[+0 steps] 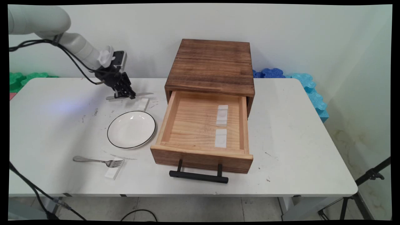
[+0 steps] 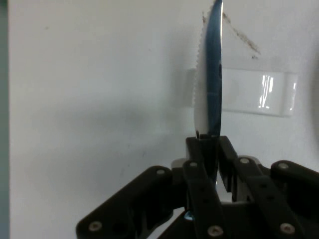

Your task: Place the picked object into the drawer

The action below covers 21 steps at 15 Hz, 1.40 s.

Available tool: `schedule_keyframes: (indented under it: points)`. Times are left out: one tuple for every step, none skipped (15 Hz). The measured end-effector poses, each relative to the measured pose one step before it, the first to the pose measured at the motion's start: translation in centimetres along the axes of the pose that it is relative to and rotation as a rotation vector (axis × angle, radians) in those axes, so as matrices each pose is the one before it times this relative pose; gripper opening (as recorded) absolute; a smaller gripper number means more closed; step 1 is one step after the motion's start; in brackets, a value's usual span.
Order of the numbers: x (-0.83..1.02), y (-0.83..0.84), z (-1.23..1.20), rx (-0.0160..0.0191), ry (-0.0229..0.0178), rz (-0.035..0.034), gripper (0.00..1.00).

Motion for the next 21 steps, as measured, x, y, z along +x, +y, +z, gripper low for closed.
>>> schedule_keyframes:
  points:
    - [0.031,0.113,-0.345,0.00346,0.00067,-0.00664,0.0]
    - [0.071,0.203,-0.602,0.00591,0.00244,-0.01007,0.0]
    - [0.118,0.247,-0.685,0.00572,0.00306,-0.0103,0.0]
    - [0.155,0.256,-0.706,0.00538,0.00387,-0.00921,0.0]
    - [0.168,0.248,-0.62,0.00377,0.004,-0.00665,0.0]
    - [0.23,0.339,-0.76,0.0036,0.00528,-0.00732,0.0]
    - [0.241,0.333,-0.707,0.00321,0.00532,-0.00562,0.0]
    - [0.286,0.328,-0.619,0.00213,0.0052,-0.00336,0.0]
    - [0.351,0.416,-0.719,0.00235,0.0061,-0.00321,0.0]
    - [0.375,0.452,-0.68,0.00158,0.00639,-0.00174,0.0]
    - [0.508,0.499,-0.652,-0.00008,0.00767,0.00115,0.0]
    - [0.453,0.449,-0.551,-0.00016,0.00687,0.00129,0.0]
    - [0.57,0.543,-0.618,-0.00069,0.00874,0.00266,0.0]
    - [0.665,0.541,-0.565,-0.00114,0.0093,0.00494,0.0]
    - [0.711,0.545,-0.528,-0.00104,0.00969,0.00653,0.0]
    - [0.63,0.448,-0.406,-0.00126,0.00807,0.00625,0.0]
    - [0.742,0.52,-0.433,-0.00213,0.00956,0.00667,0.0]
    - [0.655,0.416,-0.314,-0.00136,0.00777,0.00617,0.0]
    - [0.775,0.458,-0.292,-0.00203,0.00853,0.00824,0.0]
    - [0.793,0.458,-0.228,-0.00223,0.00878,0.00917,0.0]
    - [0.819,0.425,-0.178,-0.0017,0.00864,0.00949,0.0]
